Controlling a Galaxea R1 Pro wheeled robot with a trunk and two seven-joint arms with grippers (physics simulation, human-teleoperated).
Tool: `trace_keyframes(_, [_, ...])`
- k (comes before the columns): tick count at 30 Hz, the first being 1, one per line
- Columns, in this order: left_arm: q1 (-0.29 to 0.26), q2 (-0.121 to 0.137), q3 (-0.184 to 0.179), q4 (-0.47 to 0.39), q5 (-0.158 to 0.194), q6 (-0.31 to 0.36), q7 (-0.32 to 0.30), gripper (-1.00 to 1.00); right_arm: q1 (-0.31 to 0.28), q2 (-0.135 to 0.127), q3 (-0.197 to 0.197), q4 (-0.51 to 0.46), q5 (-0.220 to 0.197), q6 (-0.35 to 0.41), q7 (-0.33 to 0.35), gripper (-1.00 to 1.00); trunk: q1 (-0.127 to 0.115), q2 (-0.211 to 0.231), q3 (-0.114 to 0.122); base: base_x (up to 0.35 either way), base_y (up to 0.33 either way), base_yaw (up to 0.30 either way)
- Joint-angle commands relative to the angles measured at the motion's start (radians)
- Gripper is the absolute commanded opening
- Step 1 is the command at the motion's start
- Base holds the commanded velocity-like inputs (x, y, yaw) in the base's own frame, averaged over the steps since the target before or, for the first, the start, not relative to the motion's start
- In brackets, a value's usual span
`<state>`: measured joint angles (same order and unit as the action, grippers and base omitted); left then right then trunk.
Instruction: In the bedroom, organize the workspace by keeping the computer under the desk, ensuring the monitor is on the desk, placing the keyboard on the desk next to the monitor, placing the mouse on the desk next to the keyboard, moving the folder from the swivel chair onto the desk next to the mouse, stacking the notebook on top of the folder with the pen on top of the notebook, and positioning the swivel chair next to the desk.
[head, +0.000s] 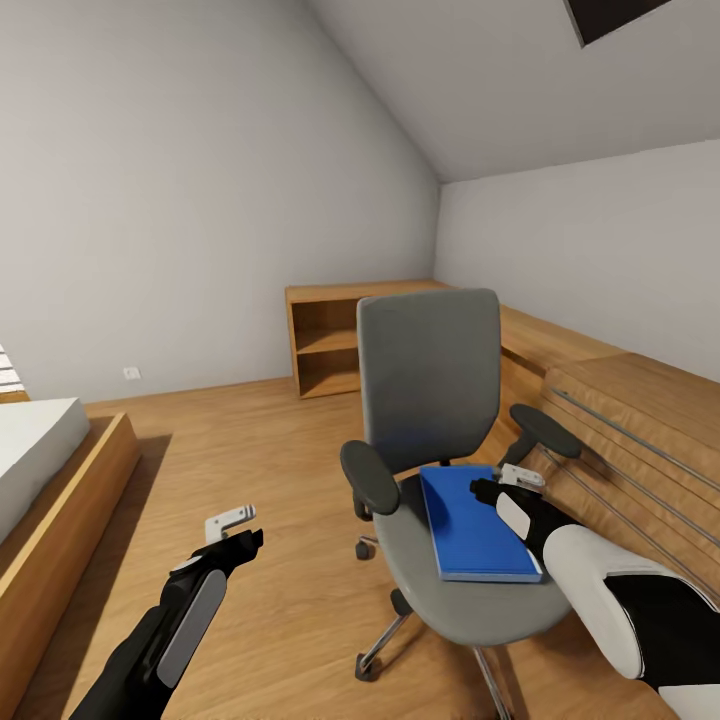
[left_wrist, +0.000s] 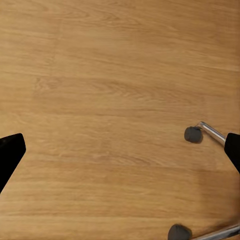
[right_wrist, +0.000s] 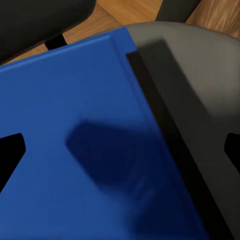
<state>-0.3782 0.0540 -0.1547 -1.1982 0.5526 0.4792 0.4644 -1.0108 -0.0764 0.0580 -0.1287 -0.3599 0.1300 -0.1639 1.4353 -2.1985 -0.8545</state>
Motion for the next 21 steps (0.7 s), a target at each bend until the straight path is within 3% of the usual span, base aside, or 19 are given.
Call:
trace_keyframes(1, [-0.001,0.001,-0.003,-0.001,0.010,0.001,0.011,1.00,0.000,0.000,0.006,-0.002,-0.007,0.007,-0.005,1.00,0.000,0.000,-0.001,0.000,0.000,0.000])
trace_keyframes(9, [-0.001,0.001,-0.003,-0.001,0.010,0.001,0.011,1.00,0.000,0.000,0.006,-0.002,-0.007,0.007,-0.006,1.00,0.023,-0.042,-0.020,0.000,0.000,0.000])
trace_keyframes(21, [-0.001,0.001,-0.003,-0.005,0.010,0.001,0.011,1.00,0.000,0.000,0.006,-0.002,-0.007,0.007,-0.006,1.00,0.023,-0.042,-0.020,0.000,0.000,0.000])
